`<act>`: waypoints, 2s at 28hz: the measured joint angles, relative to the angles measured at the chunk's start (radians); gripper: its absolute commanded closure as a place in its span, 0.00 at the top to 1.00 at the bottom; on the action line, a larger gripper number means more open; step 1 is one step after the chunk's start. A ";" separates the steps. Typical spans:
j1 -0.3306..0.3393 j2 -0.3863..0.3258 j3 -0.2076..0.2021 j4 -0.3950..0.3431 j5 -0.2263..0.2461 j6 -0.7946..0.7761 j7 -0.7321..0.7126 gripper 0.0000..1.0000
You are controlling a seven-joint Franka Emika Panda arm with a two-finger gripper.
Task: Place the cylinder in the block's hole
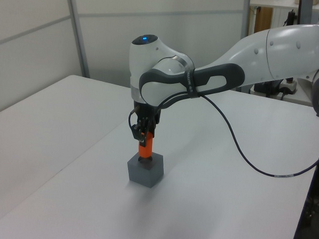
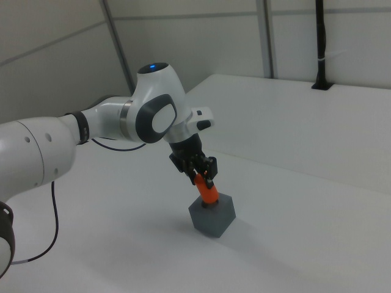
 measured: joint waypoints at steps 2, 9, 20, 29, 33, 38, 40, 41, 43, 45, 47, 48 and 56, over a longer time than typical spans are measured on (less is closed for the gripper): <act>0.004 0.001 0.000 -0.001 0.000 0.000 0.000 0.05; 0.014 0.009 0.001 -0.003 0.000 0.000 0.000 0.06; 0.014 0.012 0.001 -0.015 -0.001 0.000 0.000 0.09; 0.014 0.012 0.001 -0.016 -0.002 0.000 0.000 0.12; 0.013 0.012 -0.001 -0.015 -0.002 0.000 0.000 0.12; 0.011 0.013 -0.006 -0.016 -0.003 0.000 0.000 0.12; 0.011 0.013 -0.007 -0.016 -0.003 0.000 0.000 0.12; 0.011 0.013 -0.008 -0.017 -0.003 0.000 0.000 0.12; 0.011 0.013 -0.009 -0.017 -0.003 0.000 0.000 0.17; 0.011 0.013 -0.009 -0.017 -0.003 0.000 0.000 0.55; 0.011 0.013 -0.009 -0.017 -0.003 0.000 0.000 0.95; 0.011 0.013 -0.009 -0.017 -0.004 0.000 0.000 1.00; 0.011 0.013 -0.009 -0.033 -0.011 0.000 0.000 1.00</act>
